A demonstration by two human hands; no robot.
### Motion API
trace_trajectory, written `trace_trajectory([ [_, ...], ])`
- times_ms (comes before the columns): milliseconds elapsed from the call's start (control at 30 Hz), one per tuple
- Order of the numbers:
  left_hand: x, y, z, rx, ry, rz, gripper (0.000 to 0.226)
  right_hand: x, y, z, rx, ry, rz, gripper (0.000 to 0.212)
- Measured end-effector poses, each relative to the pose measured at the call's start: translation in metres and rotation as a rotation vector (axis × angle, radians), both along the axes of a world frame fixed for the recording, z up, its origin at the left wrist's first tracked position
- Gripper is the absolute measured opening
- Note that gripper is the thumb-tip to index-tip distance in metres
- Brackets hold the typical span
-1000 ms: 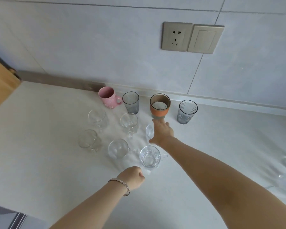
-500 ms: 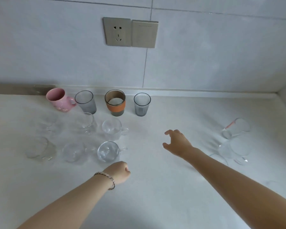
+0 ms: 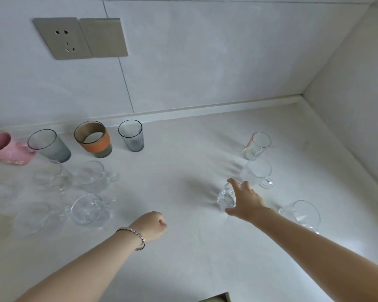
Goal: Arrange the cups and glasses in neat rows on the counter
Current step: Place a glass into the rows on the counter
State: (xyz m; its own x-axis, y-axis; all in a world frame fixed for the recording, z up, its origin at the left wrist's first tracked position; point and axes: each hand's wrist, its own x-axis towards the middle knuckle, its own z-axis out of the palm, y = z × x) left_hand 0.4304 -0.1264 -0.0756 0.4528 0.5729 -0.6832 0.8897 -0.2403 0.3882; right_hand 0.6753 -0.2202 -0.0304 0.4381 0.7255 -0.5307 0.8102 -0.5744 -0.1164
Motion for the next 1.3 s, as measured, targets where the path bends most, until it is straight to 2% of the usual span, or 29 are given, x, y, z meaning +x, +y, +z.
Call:
trace_trajectory([
  [167,-0.036,0.004,0.004,-0.030,0.044,0.111,0.013,-0.016,0.022,0.005,0.012,-0.017,-0.087,0.079],
  [500,-0.096,0.013,0.006,-0.083,0.033,0.287,0.011,-0.113,0.143,0.014,0.202,0.145,0.038,0.082],
  [567,-0.125,0.022,0.007,-0.075,0.031,0.355,0.012,-0.155,0.182,0.013,0.219,0.187,0.086,0.082],
  [800,-0.136,0.027,0.005,-0.073,0.034,0.376,0.018,-0.183,0.210,-0.005,0.163,0.143,0.108,0.079],
  [1033,-0.129,0.032,-0.002,-0.055,0.046,0.312,0.012,-0.175,0.190,-0.008,0.199,0.175,0.117,0.101],
  [1100,-0.118,0.032,-0.005,-0.052,0.047,0.271,0.013,-0.162,0.169,-0.006,0.198,0.177,0.148,0.092],
  [1233,-0.084,0.032,-0.003,-0.023,0.047,0.167,0.013,-0.105,0.122,0.001,0.229,0.120,0.215,0.053],
  [1300,-0.063,0.032,-0.001,-0.004,0.048,0.124,0.013,-0.066,0.106,0.010,0.277,0.049,0.191,0.044],
])
